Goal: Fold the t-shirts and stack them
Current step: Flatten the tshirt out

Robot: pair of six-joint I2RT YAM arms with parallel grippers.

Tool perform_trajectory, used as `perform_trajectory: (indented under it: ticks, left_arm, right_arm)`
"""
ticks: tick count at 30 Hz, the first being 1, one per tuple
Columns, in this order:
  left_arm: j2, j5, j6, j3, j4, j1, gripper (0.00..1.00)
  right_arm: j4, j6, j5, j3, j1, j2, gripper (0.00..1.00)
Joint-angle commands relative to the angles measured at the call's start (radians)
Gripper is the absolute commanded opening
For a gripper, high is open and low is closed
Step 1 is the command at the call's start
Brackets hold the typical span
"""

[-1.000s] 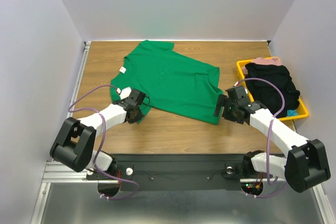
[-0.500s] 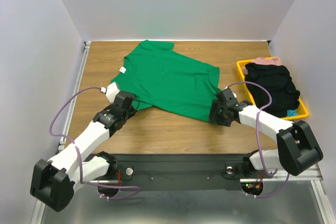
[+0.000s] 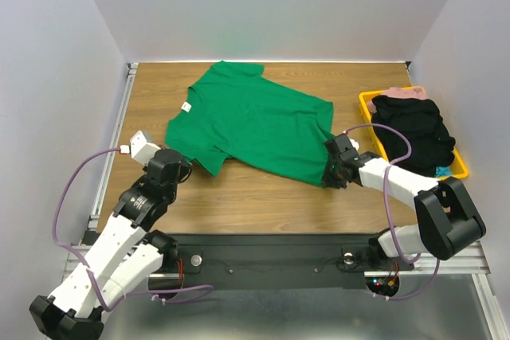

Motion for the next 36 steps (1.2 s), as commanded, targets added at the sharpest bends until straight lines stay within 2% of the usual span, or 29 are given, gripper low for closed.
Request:
perform_trajectory:
  ticks: [1, 2, 6, 10, 15, 19, 23, 24, 29, 32, 36]
  left_arm:
    - [-0.034, -0.091, -0.039, 0.072, -0.017, -0.004, 0.0]
    - [-0.036, -0.095, -0.039, 0.079, -0.019, -0.004, 0.0]
    - [-0.054, -0.1, -0.034, 0.136, -0.008, -0.004, 0.0]
    - [-0.093, -0.083, 0.022, 0.213, 0.069, -0.004, 0.0]
    - [-0.123, -0.071, 0.114, 0.375, 0.194, -0.004, 0.0]
    - [-0.11, -0.034, 0.223, 0.545, 0.267, -0.004, 0.0]
    - [-0.079, 0.024, 0.346, 0.736, 0.322, -0.004, 0.0]
    - [-0.053, 0.042, 0.383, 0.832, 0.325, -0.004, 0.0]
    - [0.068, 0.2, 0.499, 1.152, 0.311, -0.004, 0.0]
    - [0.11, 0.187, 0.518, 1.233, 0.293, -0.004, 0.0]
    - [0.14, 0.118, 0.533, 1.181, 0.328, -0.004, 0.0]
  right_arm:
    - [0.038, 0.002, 0.012, -0.014, 0.014, -0.026, 0.06]
    - [0.036, -0.002, 0.015, -0.014, 0.015, -0.054, 0.01]
    - [-0.011, -0.039, 0.05, 0.022, 0.014, -0.21, 0.01]
    - [-0.085, -0.091, 0.096, 0.132, 0.014, -0.358, 0.0]
    - [-0.189, -0.163, 0.204, 0.385, 0.014, -0.473, 0.0]
    - [-0.218, -0.212, 0.207, 0.563, 0.014, -0.517, 0.0]
    - [-0.241, -0.265, 0.147, 0.758, 0.015, -0.528, 0.0]
    - [-0.252, -0.281, 0.13, 0.837, 0.014, -0.528, 0.0]
    - [-0.267, -0.309, 0.041, 1.0, 0.014, -0.531, 0.0]
    - [-0.269, -0.306, 0.053, 1.036, 0.015, -0.534, 0.0]
    - [-0.267, -0.308, 0.082, 1.016, 0.015, -0.51, 0.01]
